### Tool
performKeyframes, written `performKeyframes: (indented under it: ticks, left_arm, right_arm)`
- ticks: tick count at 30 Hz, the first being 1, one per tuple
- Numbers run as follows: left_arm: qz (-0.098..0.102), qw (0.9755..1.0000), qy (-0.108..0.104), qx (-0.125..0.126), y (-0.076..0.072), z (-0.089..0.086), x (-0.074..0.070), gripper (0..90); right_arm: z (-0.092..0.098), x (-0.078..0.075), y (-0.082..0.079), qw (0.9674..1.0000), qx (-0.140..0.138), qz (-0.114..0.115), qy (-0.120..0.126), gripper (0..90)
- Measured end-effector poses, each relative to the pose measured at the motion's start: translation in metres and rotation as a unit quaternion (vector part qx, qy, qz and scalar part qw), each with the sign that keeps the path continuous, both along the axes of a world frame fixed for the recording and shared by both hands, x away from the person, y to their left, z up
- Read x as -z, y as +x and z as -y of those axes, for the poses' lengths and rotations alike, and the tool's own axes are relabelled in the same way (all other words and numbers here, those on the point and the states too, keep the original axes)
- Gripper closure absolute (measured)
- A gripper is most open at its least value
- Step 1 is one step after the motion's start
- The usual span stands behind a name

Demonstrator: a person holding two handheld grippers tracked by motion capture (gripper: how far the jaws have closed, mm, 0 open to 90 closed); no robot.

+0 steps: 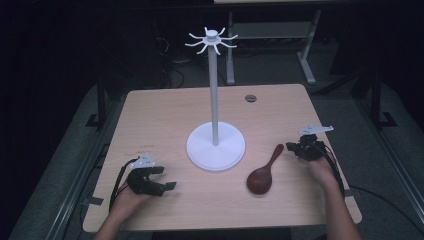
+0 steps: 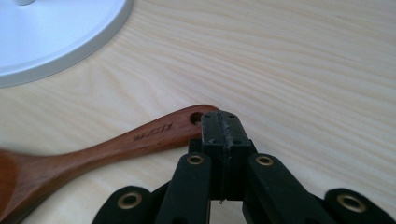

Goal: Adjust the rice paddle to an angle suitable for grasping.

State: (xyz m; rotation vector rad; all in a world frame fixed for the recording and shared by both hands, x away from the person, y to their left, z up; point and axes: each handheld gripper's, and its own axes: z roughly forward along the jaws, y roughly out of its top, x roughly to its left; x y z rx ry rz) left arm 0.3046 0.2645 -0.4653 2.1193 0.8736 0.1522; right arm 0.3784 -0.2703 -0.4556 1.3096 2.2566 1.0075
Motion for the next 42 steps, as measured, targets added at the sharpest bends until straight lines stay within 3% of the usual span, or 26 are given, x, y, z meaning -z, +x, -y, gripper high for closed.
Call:
performKeyframes:
  ticks: [3, 7, 10, 21, 42]
  left_arm:
    - [0.002, 1.0, -0.001, 0.0, 0.0, 0.0, 0.0, 15.6]
    - [0.003, 1.0, 0.003, 0.0, 0.0, 0.0, 0.0, 15.6]
    - [0.006, 1.0, 0.004, 0.002, 0.0, 0.001, 0.0, 15.7]
    - [0.008, 0.9999, 0.005, 0.005, 0.001, 0.0, 0.0, 15.6]
    - [0.008, 0.9999, 0.007, 0.004, 0.001, 0.0, 0.0, 15.6]
  right_arm:
    - [0.001, 0.002, 0.005, 0.9999, 0.009, -0.006, 0.009, 89.6]
    - [-0.002, 0.007, 0.008, 0.9998, 0.0, -0.017, -0.005, 89.7]
    - [-0.001, 0.009, 0.009, 0.9996, -0.003, -0.029, 0.003, 89.7]
    - [-0.012, 0.011, 0.008, 0.9992, -0.017, -0.036, -0.003, 89.7]
    - [-0.045, 0.009, 0.004, 0.9961, -0.081, -0.035, -0.002, 89.8]
